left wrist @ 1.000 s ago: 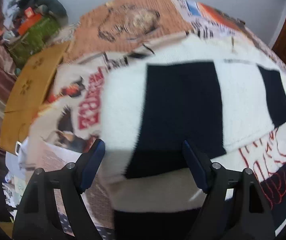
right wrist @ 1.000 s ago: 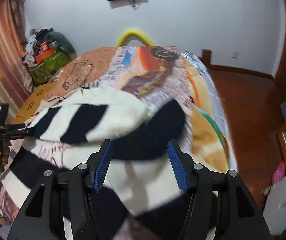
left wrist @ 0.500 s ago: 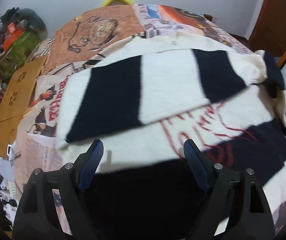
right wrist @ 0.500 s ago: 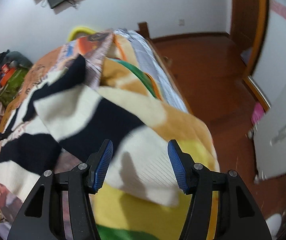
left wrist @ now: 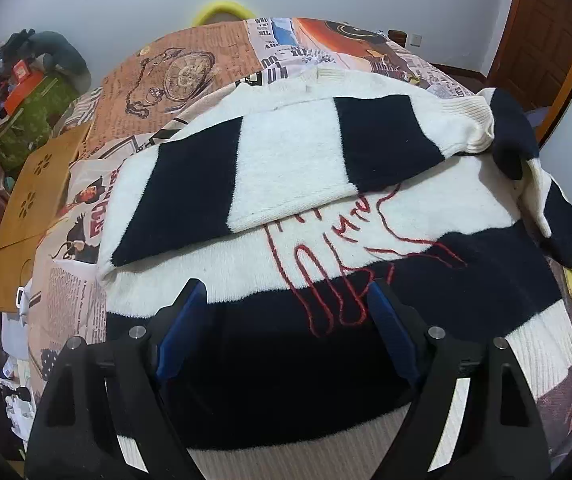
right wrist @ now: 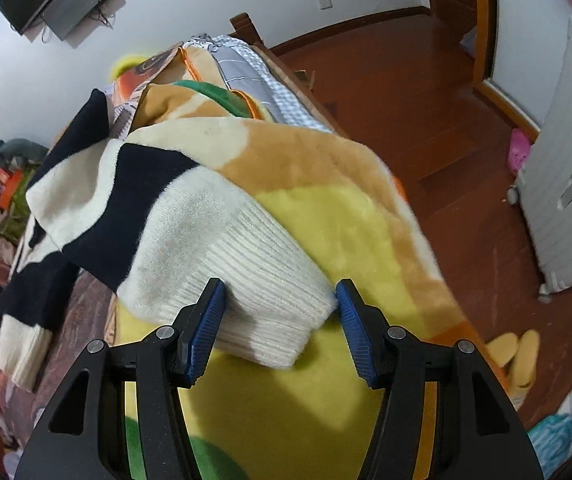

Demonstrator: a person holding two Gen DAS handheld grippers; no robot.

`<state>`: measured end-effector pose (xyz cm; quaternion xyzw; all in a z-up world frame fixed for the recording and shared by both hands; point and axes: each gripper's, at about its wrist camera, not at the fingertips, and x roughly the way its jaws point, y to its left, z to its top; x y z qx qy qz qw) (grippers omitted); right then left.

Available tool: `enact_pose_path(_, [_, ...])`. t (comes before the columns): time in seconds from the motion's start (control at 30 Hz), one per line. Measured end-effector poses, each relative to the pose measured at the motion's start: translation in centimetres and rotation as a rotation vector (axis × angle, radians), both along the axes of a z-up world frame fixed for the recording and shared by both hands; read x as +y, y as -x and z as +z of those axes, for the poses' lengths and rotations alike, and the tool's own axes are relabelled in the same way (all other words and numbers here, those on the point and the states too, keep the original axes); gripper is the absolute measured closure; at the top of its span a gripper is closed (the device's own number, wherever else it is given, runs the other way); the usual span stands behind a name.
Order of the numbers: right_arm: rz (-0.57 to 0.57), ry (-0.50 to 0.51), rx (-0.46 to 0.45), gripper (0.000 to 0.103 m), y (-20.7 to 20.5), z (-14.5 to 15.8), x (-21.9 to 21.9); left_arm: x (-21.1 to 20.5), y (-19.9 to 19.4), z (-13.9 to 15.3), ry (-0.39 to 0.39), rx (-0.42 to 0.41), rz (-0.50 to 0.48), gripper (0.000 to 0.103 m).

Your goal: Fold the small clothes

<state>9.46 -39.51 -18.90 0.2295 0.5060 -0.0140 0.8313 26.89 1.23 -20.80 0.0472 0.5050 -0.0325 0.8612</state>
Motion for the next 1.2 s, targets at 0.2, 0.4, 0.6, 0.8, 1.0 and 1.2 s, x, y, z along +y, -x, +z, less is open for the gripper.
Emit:
enact_pose_path(0.2, [0.0,-0.033,-0.061,0.088,0.9,0.6,0.0,0.0,-0.6,0.5,0.013,-0.004,0.015,0.021])
enact_pose_path(0.4, [-0.044,0.038,-0.199,0.091,1.3,5.4,-1.4,-2.1,-4.0,2.1,0.02,-0.031,-0.004,0.02])
enact_pose_path(0.6, [-0.071,0.142,-0.341,0.091,1.0,12.5,-4.2,-6.0,-9.2,2.4,0.017,-0.038,-0.042,0.017])
enact_pose_path(0.8, [-0.071,0.232,-0.436,0.091,-0.1,17.6,-5.6,-12.5,-13.3,-0.9,-0.023,0.01,-0.141,0.017])
enact_pose_path(1.0, [0.016,0.285,-0.49,0.092,-2.7,20.4,-3.1,-16.7,-13.9,-4.3,-0.091,0.044,-0.21,0.013])
enact_pose_path(1.2, [0.152,0.279,-0.548,0.092,-5.7,23.2,1.5,-14.9,-11.5,-0.7,-0.074,-0.049,-0.245,0.013])
